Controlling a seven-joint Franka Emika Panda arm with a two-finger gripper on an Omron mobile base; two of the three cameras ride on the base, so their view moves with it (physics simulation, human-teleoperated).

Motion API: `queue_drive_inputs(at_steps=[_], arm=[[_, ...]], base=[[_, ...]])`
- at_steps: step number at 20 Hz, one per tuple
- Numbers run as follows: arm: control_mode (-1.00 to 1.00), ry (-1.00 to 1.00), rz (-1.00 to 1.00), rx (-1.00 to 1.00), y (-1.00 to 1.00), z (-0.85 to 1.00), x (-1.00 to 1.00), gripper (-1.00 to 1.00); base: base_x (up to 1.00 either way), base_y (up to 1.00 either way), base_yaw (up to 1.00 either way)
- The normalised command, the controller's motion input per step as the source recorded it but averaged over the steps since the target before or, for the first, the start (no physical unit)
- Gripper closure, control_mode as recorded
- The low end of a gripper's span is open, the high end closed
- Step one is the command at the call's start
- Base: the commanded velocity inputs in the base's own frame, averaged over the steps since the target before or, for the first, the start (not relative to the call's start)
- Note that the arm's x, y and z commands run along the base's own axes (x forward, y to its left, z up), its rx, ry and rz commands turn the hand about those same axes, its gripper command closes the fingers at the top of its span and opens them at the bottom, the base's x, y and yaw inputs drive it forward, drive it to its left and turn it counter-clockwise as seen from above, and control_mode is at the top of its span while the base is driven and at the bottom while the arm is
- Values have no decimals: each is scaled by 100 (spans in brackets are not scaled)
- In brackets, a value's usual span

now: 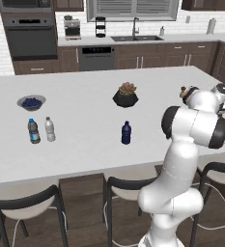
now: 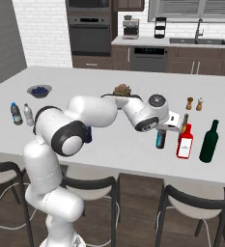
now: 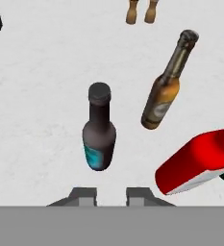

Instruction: Move the plastic bottles in the middle to the plastics group, and the glass bottles in the middle to the glass group.

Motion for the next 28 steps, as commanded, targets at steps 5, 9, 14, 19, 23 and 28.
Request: queue_drive_inputs(at_steps=[5, 9, 14, 19, 23, 28], arm=[[-100, 13, 6, 0, 87, 75, -19, -100], [-100, 33, 23, 0, 100, 49, -1, -100], [-100, 40, 39, 6, 100, 17, 0, -100], [-100, 21, 47, 22, 97, 4, 0, -100], [-100, 0, 30, 29, 76, -6, -4, -100], [-100, 2, 0, 3, 70, 12, -32, -100]], base=[[0, 0, 0], [0, 0, 0], [0, 0, 0], [0, 0, 0], [0, 0, 0], [0, 0, 0]])
